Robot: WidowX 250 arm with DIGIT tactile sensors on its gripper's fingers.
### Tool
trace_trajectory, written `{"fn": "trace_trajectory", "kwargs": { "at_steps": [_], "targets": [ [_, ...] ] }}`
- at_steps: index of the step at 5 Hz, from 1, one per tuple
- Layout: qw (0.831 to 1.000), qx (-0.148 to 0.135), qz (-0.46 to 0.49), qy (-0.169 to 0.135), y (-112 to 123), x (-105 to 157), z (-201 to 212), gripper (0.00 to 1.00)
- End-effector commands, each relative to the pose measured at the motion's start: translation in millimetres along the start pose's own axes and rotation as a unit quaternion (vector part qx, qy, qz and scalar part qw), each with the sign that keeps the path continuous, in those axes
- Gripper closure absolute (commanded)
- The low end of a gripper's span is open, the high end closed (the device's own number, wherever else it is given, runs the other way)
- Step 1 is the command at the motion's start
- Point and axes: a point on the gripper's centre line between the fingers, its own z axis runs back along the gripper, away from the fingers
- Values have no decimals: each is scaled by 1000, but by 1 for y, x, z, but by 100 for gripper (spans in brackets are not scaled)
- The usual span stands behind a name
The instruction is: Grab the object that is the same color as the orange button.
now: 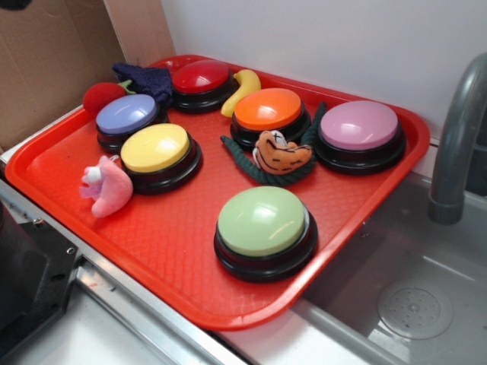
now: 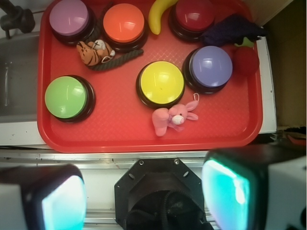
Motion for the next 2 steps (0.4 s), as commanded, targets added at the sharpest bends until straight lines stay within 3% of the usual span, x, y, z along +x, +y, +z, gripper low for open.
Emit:
{"fn": "trace_trajectory", "kwargs": {
  "at_steps": [1,2],
  "targets": [
    [1000,0,0,0,0,0,0,0],
    [999,-3,-42,-16,-6,25,-17,0]
  ]
}}
